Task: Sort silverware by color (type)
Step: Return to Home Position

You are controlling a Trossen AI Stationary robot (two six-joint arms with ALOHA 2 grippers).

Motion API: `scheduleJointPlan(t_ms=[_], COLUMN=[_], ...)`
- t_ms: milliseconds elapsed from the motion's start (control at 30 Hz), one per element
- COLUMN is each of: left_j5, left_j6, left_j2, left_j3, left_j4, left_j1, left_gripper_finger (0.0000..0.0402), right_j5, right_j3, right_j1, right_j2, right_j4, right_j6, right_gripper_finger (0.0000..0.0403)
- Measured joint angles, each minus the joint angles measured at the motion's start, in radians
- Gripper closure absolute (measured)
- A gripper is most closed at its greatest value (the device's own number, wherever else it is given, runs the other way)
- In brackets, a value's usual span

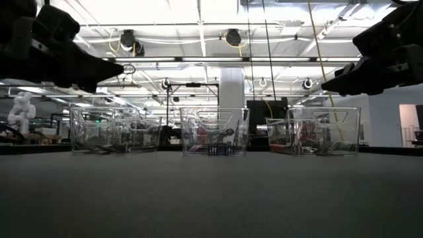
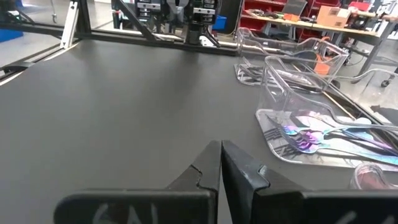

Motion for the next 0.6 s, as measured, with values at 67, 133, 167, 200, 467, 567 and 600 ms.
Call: scheduleJointPlan(t_ms=[67,133,167,200,467,567,600], left_j5=[-0.026,-0.051,-0.056,-0.057,-0.017,-0.012,-0.012], left_j6=[0.021,0.050,0.069,0.085,0.119,0.100,0.098], left_j2=[-0.007,-0.009,-0.014,-0.020,-0.155,-0.258,-0.296], left_j3=[0.000,0.000,0.000,0.000,-0.001,-0.001,0.000], left_j4=[-0.012,-0.016,-0.019,-0.019,-0.154,-0.270,-0.317], left_j1=[0.000,0.001,0.001,0.001,0.001,0.001,0.001], left_gripper_finger=[0.0400,0.0400,0.0400,0.0400,0.0400,0.0400,0.0400], right_j5=[0.000,0.000,0.000,0.000,0.000,-0.002,-0.004], right_j3=[0.000,0.000,0.000,0.000,0.000,0.000,0.000], right_j1=[0.000,0.000,0.000,0.000,0.000,0.000,0.000], right_j2=[0.000,0.000,0.000,0.000,0.000,0.000,0.000], right_j4=[-0.001,-0.001,-0.001,-0.001,-0.021,-0.040,-0.043], right_j6=[0.001,0.001,0.001,0.002,0.023,0.026,0.026], right_gripper_finger=[0.0391,0.0391,0.0391,0.0391,0.0391,0.0391,0.0391])
